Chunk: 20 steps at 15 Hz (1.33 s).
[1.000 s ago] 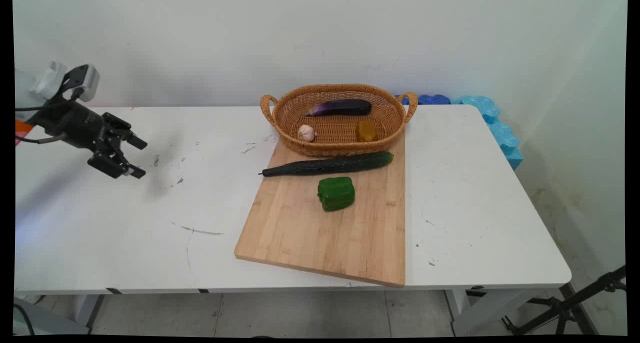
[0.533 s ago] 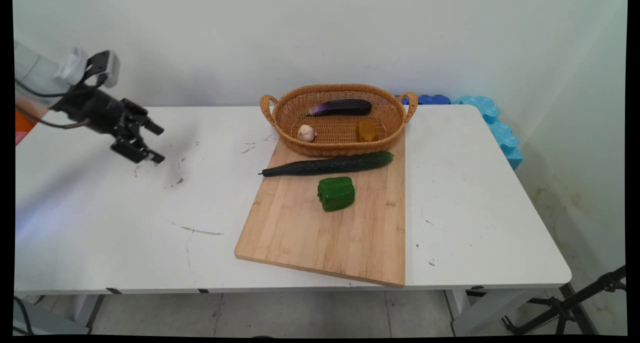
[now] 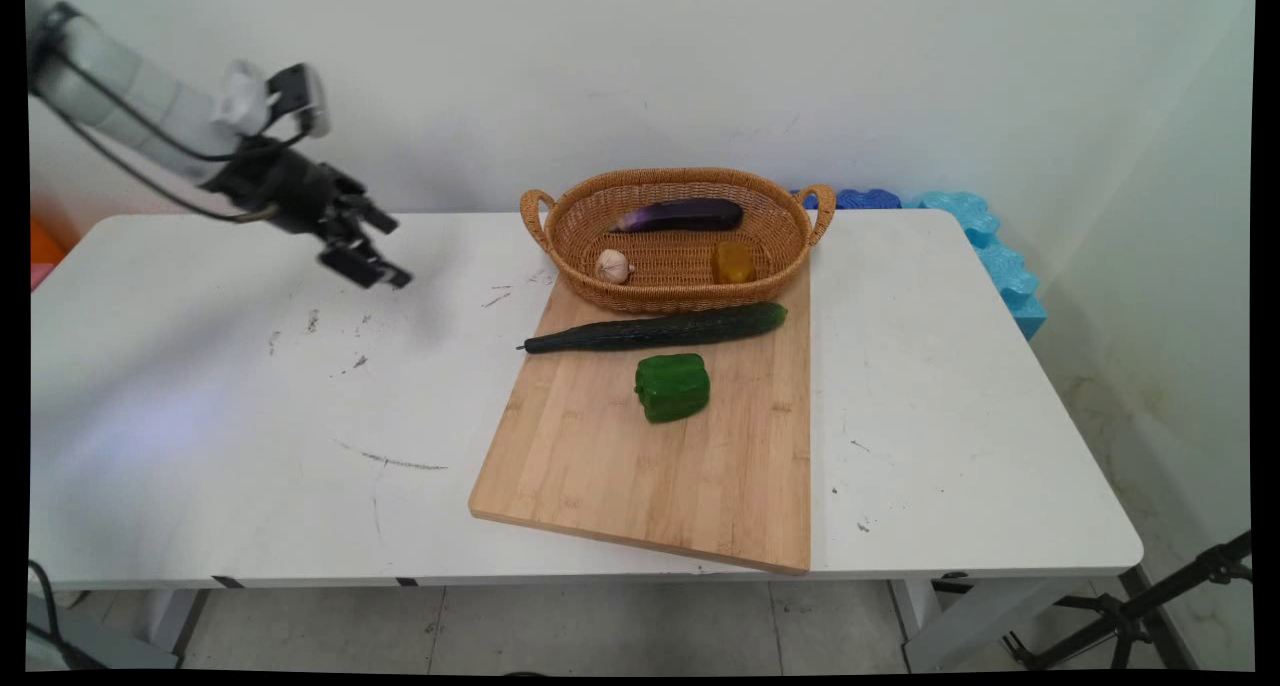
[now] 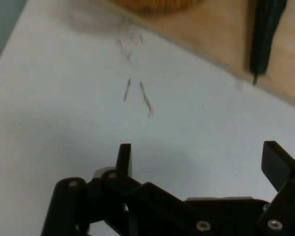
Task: Pick up the potato from the vegetable basket
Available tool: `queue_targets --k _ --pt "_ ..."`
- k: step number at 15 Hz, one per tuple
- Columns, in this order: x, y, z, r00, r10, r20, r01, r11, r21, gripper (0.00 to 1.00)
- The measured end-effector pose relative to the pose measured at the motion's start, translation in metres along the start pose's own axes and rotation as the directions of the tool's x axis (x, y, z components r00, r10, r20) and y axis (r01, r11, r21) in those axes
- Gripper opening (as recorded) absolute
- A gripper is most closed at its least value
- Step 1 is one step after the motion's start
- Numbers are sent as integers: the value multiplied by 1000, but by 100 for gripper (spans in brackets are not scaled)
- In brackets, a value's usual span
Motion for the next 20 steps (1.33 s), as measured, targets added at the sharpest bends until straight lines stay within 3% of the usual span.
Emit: queue_targets --k 7,12,16,20 --pt "95 30 52 993 -102 -53 107 991 85 100" --pt "152 51 91 979 -184 -86 194 974 114 100" --pt "194 70 126 957 -270 -110 282 951 122 100" --pt "227 85 159 918 -376 -127 391 912 124 100"
